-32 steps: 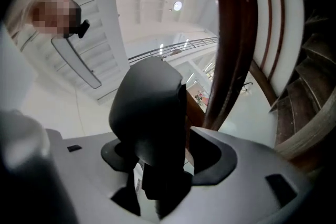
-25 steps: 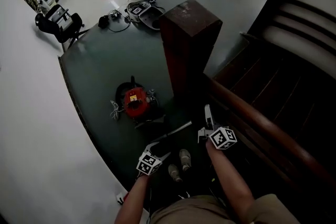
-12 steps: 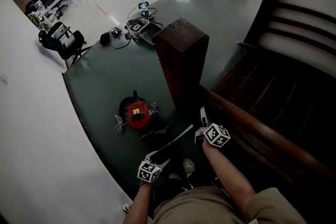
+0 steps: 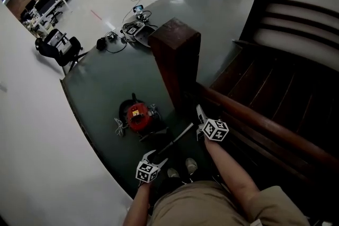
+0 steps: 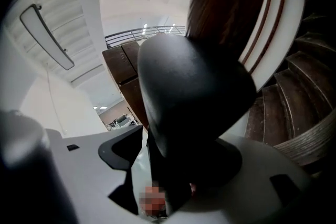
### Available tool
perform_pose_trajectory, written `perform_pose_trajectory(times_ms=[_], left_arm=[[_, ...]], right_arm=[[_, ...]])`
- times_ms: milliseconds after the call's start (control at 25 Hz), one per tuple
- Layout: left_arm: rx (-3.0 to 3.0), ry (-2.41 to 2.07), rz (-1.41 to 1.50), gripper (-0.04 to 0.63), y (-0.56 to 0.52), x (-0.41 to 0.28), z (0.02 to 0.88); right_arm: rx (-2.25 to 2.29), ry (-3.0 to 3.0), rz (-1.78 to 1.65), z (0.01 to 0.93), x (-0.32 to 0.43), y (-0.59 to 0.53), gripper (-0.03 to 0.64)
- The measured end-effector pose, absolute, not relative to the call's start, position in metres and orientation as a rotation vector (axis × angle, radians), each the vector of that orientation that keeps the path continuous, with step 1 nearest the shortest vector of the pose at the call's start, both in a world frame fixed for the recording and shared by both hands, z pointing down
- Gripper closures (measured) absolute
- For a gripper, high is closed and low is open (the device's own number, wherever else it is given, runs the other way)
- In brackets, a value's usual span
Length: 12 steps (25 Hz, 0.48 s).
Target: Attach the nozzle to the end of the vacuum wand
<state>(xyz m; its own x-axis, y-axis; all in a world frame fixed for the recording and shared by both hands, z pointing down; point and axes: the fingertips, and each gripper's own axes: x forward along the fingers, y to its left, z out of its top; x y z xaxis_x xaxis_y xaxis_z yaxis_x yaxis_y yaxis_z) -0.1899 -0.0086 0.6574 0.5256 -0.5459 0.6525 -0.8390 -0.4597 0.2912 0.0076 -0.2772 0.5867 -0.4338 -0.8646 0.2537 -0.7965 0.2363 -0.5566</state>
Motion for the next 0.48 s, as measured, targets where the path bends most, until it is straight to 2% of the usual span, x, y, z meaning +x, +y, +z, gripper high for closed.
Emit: perform_pose_trajectory(times_ms=[480], left_arm=[[2.220,-1.074,0.698,0.307,-0.002,-0.185,0.643]], right_arm=[[-1.773,2.376,-0.930,0.602,0.051,-0.249,0.330]])
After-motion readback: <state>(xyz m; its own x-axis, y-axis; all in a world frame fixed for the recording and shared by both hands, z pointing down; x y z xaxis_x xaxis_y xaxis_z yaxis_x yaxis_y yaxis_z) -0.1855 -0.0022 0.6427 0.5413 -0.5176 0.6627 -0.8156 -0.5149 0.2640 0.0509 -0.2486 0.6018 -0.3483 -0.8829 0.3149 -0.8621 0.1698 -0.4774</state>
